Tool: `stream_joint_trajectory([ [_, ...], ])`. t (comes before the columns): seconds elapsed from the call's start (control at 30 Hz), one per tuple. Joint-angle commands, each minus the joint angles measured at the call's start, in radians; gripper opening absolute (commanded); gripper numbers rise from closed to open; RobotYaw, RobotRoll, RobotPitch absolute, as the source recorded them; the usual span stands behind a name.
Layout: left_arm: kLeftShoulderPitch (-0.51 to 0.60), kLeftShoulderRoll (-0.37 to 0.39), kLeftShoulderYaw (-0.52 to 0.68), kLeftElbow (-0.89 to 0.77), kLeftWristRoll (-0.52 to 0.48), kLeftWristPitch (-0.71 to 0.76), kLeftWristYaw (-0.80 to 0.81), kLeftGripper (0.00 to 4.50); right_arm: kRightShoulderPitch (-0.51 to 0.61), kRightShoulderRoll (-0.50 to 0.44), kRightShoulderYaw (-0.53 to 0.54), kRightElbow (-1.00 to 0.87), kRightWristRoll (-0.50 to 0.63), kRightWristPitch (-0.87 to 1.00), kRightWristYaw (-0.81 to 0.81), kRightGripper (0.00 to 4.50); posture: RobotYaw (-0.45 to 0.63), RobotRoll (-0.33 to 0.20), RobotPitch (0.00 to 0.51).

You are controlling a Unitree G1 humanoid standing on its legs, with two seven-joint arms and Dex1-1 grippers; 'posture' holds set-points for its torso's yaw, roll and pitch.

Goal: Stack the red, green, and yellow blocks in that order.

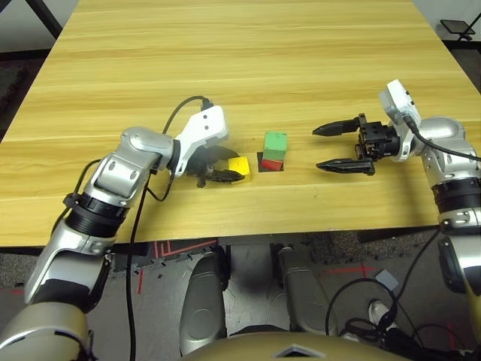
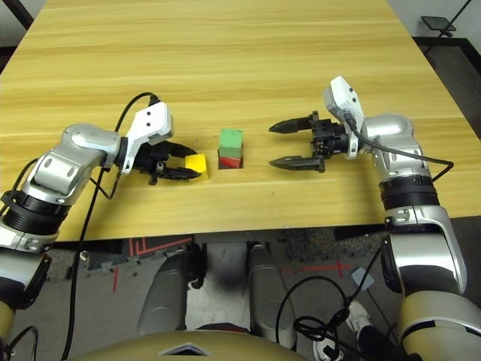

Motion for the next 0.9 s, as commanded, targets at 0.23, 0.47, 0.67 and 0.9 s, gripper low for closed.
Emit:
stream_joint_trajectory([
  [0.23,-0.251,-0.002,0.043,0.051,-0.045,0.057,-0.051,2.04,0.002,-0.002,-0.009,0.013,-0.009,-0.012,0.011,4.5,0.1,0.0,0.214],
  [0.47,-0.322,-0.12,-0.007,0.092,-0.035,0.063,-0.046,2.04,0.004,0.001,-0.009,0.007,-0.008,-0.007,0.006,4.5,0.08,-0.002,0.218],
  [0.67,-0.364,-0.207,-0.052,0.145,-0.021,0.056,-0.041,2.04,0.034,-0.006,-0.018,-0.014,-0.002,0.001,-0.007,4.5,0.06,0.005,0.222],
  [0.9,-0.395,-0.243,-0.069,0.233,0.005,0.006,-0.051,2.04,0.054,-0.007,-0.027,-0.041,0.003,0.012,-0.025,4.5,0.04,0.011,0.223],
])
